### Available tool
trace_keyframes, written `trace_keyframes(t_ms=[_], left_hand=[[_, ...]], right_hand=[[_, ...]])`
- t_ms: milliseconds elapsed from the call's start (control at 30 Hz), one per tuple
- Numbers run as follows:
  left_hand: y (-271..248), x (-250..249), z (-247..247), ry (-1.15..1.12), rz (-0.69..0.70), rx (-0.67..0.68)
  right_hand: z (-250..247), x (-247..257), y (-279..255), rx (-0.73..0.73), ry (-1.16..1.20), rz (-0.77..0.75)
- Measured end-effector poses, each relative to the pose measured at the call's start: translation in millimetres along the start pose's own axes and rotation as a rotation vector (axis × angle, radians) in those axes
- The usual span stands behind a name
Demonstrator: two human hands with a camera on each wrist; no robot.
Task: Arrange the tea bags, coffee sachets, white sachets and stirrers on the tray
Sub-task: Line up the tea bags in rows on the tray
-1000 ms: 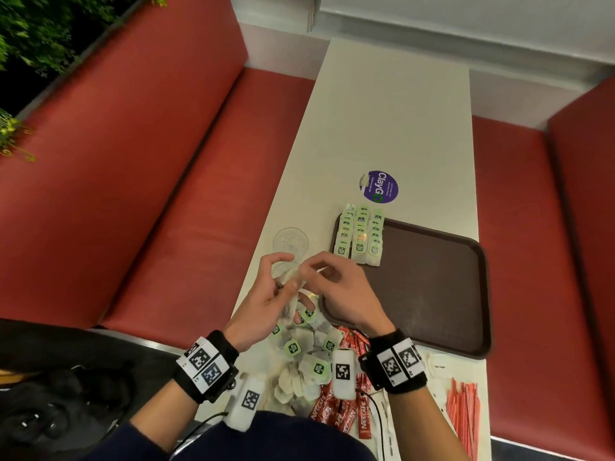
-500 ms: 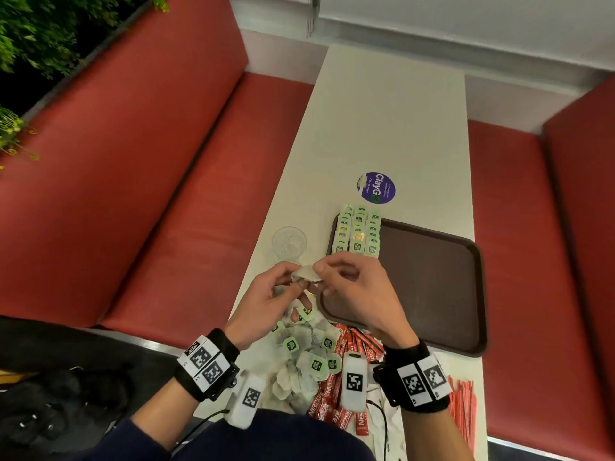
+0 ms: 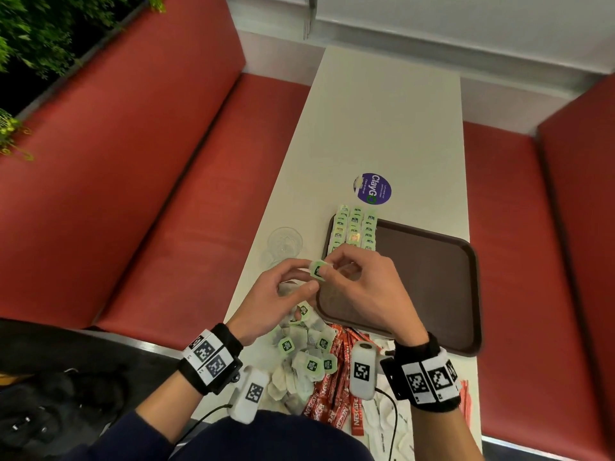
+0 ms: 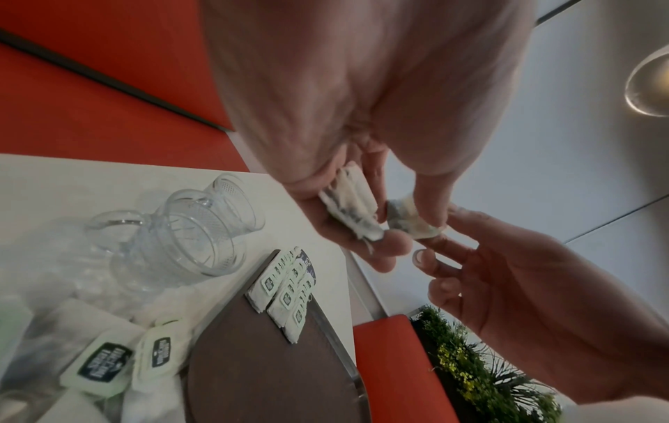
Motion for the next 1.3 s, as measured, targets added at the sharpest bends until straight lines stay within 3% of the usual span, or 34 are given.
trace_keyframes(t_ms=[133,267,533,700,867,967,1300], left_hand=[[1,-4,6,-0.03,0.015,-0.018],[1,-2,10,-0.019,0.022,-0.047],[2,12,16,0.031,-0.037,-0.127],[0,27,4,-0.055,-0.101,-0.191],[-4,41,-12,-0.038,-0.143,-0.194],[-5,42,-22,0.02,-0.141,-0.229],[-9,37,-28,-0.01,-0.141,-0.255]], right_hand=[[-3,-1,-2,0.037,0.012,-0.027],[-9,-7,-1,-0.051,0.065,-0.032],[1,-63,-12,-0.16,0.232,0.129],[-13,-146,21,-0.33,-0.04,0.22],[22,-212,58,-0.135,-0.24,0.268],[35,-225,74,-0.102,-0.294,0.259],[31,-221,91,-0.284,-0.362,0.261]])
Point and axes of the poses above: each hand's wrist, its own y-axis towards the middle knuckle, its own z-axis out of the palm, x = y × z, the point moved 10 cm from there along y, towards the middle knuckle, and after that the axes turned 12 degrees about -x, right-handed, at the moved point
